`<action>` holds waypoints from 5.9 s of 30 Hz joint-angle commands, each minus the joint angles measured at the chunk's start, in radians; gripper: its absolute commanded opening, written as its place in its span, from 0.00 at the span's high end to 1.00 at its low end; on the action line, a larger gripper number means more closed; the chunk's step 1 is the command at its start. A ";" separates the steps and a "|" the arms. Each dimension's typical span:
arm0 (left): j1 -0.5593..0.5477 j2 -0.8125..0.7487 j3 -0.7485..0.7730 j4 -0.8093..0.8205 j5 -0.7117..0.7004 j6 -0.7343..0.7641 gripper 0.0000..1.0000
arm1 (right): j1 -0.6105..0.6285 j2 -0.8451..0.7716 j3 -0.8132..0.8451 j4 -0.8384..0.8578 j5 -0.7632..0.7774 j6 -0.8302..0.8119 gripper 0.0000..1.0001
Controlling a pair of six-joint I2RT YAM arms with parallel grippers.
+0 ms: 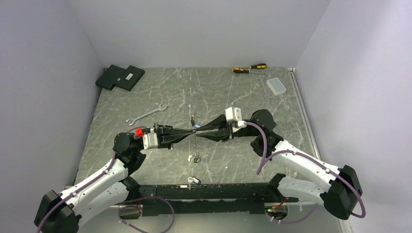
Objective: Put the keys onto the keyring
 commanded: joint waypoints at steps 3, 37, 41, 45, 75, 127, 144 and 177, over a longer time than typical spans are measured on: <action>-0.003 0.007 -0.010 0.122 -0.019 -0.055 1.00 | 0.010 0.002 0.048 0.057 -0.035 0.019 0.75; -0.004 -0.352 0.245 -1.211 -0.288 0.436 0.30 | 0.299 -0.137 -0.070 -0.264 0.697 -0.757 1.00; -0.004 -0.293 0.272 -1.224 -0.392 0.333 0.32 | 0.353 -0.119 -0.094 -0.259 0.828 -0.856 1.00; -0.004 -0.243 0.260 -1.195 -0.382 0.304 0.34 | 0.369 -0.114 -0.111 -0.250 0.889 -0.885 1.00; -0.074 0.663 0.586 -1.177 -0.400 0.409 0.46 | 0.370 -0.344 -0.263 -0.221 1.509 -0.606 1.00; 0.101 1.264 1.115 -1.665 -0.040 1.028 0.56 | 0.371 -0.552 -0.365 -0.237 1.488 -0.443 1.00; 0.115 1.294 1.117 -1.546 -0.084 0.974 0.53 | 0.371 -0.515 -0.364 -0.240 1.495 -0.439 1.00; 0.092 1.269 1.054 -1.518 -0.079 1.036 1.00 | 0.371 -0.504 -0.370 -0.224 1.499 -0.444 1.00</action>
